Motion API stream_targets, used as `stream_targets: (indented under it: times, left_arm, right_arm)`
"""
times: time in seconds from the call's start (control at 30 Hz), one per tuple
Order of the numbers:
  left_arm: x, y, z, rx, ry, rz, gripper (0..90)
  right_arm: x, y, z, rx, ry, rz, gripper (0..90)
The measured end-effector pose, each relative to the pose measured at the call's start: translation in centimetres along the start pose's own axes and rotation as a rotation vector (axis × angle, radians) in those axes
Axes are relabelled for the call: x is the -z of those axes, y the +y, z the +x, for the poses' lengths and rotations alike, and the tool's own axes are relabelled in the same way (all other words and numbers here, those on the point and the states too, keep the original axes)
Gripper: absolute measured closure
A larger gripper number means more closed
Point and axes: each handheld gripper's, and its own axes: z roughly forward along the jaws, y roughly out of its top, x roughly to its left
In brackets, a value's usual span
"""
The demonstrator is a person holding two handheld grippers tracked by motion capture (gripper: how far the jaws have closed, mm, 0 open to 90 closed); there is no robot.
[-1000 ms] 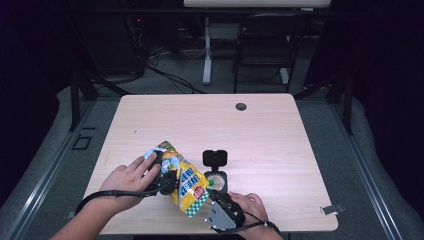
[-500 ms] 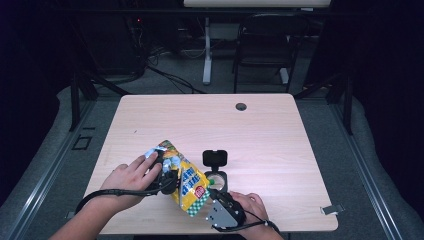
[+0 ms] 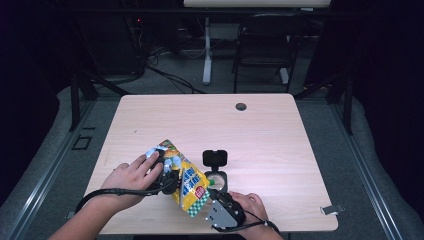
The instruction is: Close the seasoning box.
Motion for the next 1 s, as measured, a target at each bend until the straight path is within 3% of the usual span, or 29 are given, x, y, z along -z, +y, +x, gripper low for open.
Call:
stream_targets:
  times: [1.0]
  left_arm:
    - [0.37,0.34,0.52,-0.047,0.003,0.021,57.5]
  right_arm:
    - [-0.10,-0.03,0.08,-0.006,0.006,0.000,89.3]
